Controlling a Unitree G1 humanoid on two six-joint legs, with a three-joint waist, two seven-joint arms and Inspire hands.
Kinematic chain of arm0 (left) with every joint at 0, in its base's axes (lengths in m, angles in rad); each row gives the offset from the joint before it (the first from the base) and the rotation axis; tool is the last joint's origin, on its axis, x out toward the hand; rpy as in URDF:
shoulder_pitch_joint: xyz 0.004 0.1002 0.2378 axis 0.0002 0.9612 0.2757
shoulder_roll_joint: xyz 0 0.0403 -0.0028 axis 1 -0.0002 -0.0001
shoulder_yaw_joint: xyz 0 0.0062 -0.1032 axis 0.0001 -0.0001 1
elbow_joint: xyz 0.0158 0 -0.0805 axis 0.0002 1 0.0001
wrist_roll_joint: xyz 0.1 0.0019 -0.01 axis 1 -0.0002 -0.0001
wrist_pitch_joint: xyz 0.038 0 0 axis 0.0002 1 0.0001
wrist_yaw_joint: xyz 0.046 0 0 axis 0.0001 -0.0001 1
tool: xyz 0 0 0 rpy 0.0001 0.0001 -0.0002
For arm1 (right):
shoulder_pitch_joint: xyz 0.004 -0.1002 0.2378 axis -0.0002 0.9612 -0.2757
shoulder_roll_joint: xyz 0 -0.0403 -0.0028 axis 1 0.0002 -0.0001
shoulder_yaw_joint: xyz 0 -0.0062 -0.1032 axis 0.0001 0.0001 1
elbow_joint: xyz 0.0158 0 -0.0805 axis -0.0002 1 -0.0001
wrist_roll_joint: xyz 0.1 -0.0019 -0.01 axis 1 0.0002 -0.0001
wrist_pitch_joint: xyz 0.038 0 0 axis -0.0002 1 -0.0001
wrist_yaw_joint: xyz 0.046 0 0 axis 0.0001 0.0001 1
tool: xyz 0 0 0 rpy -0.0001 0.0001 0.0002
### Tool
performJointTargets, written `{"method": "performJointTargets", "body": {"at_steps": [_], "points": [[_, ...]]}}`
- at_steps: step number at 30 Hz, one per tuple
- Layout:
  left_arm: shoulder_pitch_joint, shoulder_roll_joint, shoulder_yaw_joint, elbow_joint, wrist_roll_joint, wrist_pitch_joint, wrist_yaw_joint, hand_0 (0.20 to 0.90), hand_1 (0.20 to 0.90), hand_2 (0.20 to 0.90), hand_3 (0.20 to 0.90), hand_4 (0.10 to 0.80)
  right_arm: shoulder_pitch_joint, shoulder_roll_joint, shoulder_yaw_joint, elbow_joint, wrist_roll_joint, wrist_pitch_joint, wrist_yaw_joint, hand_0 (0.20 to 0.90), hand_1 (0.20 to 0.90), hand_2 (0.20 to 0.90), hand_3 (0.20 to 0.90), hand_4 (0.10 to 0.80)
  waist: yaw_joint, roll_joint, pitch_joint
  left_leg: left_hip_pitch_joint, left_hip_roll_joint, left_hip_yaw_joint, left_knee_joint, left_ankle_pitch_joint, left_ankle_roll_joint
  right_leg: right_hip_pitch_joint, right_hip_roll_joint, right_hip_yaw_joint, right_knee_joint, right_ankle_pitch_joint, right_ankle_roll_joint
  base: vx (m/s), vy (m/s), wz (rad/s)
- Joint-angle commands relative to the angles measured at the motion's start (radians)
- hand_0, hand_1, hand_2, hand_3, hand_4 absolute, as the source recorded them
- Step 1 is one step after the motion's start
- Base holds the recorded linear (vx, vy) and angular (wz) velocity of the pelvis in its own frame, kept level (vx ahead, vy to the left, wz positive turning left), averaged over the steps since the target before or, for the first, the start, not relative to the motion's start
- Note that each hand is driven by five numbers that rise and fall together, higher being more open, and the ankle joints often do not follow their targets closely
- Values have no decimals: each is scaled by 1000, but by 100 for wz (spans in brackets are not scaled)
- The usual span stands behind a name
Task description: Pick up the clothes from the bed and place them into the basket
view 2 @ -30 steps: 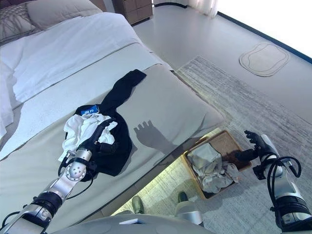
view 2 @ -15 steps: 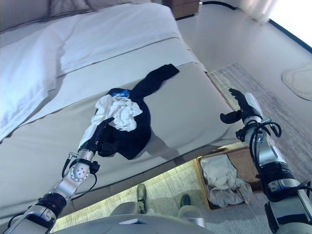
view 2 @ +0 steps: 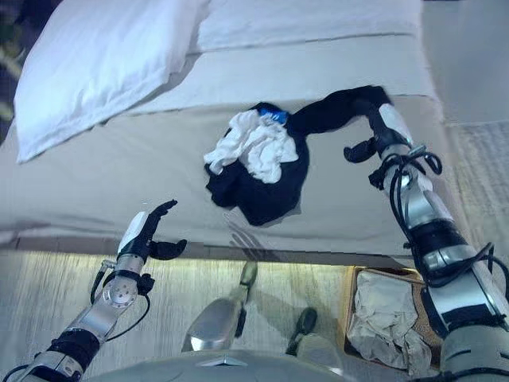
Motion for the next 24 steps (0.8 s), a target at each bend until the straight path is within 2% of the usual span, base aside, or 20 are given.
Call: {"method": "performJointTargets", "body": {"at_steps": [1,7,8,12,18,24], "points": [[-57,86,35,-98,-1,-100,23,900,900,900,900,800,-208,-110,79,-67,31,-24,-57,900,900,900,900,800,33,-23,21,-6,-44,36,187,-196,1,-175,-23,5,296,-103,-103,-66,18,30],[-61,111,23,-145,4,-120,30,900,900,900,900,800,-245,-109,98,-89,16,11,-88,900,900,900,900,800,71,4,123,-147,-61,31,378,-233,17,-310,-101,-47,548,-161,-131,-22,8,35],[-58,111,20,-152,9,-120,33,900,900,900,900,800,-253,-102,101,-93,24,21,-96,900,900,900,900,800,76,2,141,-157,-67,32,417,-270,17,-321,-108,-36,599,-200,-127,82,-7,31],[-63,115,7,-173,12,-110,50,900,900,900,900,800,-271,-79,102,-103,24,52,-109,900,900,900,900,800,90,1,179,-235,-100,41,538,-321,42,-390,-140,-44,726,-239,-140,19,9,20],[-49,128,-4,-220,-5,-104,57,900,900,900,900,800,-280,-65,118,-102,19,100,-120,900,900,900,900,800,113,-1,179,-360,-128,32,662,-362,66,-486,-145,-45,845,-282,-160,29,0,7],[-26,151,2,-292,-25,-109,57,900,900,900,900,800,-289,-67,123,-57,21,127,-128,900,900,900,900,800,130,2,179,-474,-151,12,740,-375,85,-588,-138,-36,923,-302,-167,-25,-25,8]]}}
